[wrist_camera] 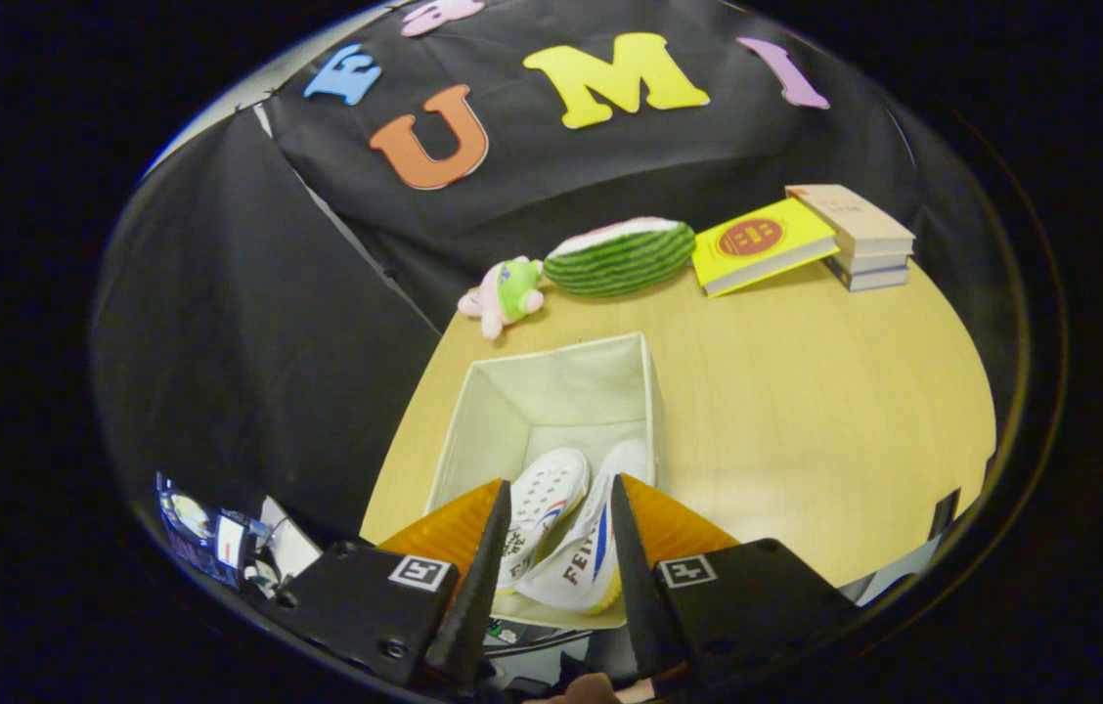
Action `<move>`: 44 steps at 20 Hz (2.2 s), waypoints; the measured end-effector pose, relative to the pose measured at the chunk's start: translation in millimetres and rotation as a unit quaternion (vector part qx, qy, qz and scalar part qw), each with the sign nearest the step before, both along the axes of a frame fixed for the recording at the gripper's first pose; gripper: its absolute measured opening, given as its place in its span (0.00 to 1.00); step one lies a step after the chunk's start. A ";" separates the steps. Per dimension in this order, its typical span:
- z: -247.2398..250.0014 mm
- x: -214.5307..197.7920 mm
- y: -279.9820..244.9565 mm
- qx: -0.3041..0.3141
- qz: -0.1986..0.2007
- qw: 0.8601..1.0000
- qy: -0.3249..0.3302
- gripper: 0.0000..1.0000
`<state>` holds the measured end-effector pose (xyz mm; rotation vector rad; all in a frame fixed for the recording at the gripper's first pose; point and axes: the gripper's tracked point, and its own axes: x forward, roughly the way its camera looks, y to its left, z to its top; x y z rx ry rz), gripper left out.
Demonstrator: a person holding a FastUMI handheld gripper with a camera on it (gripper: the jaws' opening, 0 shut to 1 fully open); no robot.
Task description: Open the storage box then place both shoes into the box .Put the left shoe in first, then the right shoe, with the right side of both shoes facing outward in a uniform manner.
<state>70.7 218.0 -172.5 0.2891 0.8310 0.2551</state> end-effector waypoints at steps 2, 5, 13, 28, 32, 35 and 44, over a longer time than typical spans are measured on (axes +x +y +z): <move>17.5 2.9 -6.5 -0.012 -0.007 0.999 -0.041 0.66; 43.7 6.4 -24.8 -0.036 -0.026 0.994 -0.100 0.70; 143.9 -4.2 -105.2 -0.139 -0.087 0.929 -0.331 0.87; 158.1 -75.6 -151.2 -0.129 -0.145 0.888 -0.418 1.00; 141.6 -69.1 -150.4 -0.118 -0.141 0.899 -0.397 1.00; 144.2 -72.6 -147.3 -0.123 -0.138 0.896 -0.403 1.00; 149.3 -73.4 -141.6 -0.126 -0.142 0.886 -0.423 1.00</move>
